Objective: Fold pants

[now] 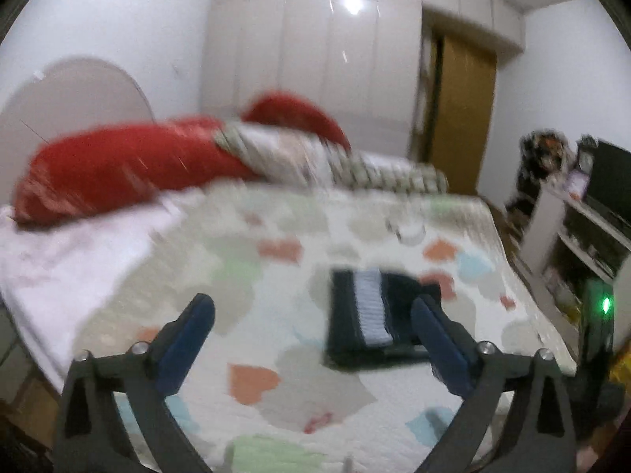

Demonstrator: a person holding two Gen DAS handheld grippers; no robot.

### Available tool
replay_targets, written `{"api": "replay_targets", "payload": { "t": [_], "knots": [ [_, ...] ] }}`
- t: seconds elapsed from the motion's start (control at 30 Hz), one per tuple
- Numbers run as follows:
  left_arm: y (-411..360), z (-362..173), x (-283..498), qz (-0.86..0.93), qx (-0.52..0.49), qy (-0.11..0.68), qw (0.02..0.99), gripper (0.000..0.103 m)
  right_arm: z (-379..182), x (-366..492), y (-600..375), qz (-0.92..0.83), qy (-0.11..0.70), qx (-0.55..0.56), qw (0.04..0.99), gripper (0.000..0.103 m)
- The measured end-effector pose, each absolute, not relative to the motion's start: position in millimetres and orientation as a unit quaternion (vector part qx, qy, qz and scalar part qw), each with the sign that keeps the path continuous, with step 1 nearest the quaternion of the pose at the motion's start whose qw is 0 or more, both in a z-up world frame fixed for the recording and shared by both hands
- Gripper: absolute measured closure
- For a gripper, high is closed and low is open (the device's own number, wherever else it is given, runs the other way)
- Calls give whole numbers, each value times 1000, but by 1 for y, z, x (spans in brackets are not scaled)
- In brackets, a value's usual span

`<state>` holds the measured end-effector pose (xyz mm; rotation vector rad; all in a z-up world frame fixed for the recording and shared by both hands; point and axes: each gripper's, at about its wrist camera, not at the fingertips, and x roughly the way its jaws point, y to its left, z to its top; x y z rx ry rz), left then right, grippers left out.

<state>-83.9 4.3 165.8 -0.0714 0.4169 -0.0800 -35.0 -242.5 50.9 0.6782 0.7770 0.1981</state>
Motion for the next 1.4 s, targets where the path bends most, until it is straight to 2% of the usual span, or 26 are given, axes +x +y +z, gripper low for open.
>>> {"api": "replay_targets", "payload": {
  "t": [0.1,0.33,0.43,0.67,0.93,1.4],
  "knots": [
    [22,185,-114,-20,-55,165,985,0,55,-63,-228,80,373,293,877,29],
    [37,213,-153,-28,-52,140,988,0,63,-108,-197,31,374,220,900,27],
    [29,206,-150,-51,-30,179,982,0,63,-110,-188,13,383,204,901,27],
    [4,154,-125,-80,-30,323,943,0,58,-114,-194,-47,395,188,898,27],
    [-21,131,-126,-93,1,352,931,0,44,-117,-210,-94,404,181,892,27],
    [-21,111,-113,-92,-8,403,910,0,33,-119,-203,-108,405,126,899,26]
  ]
}}
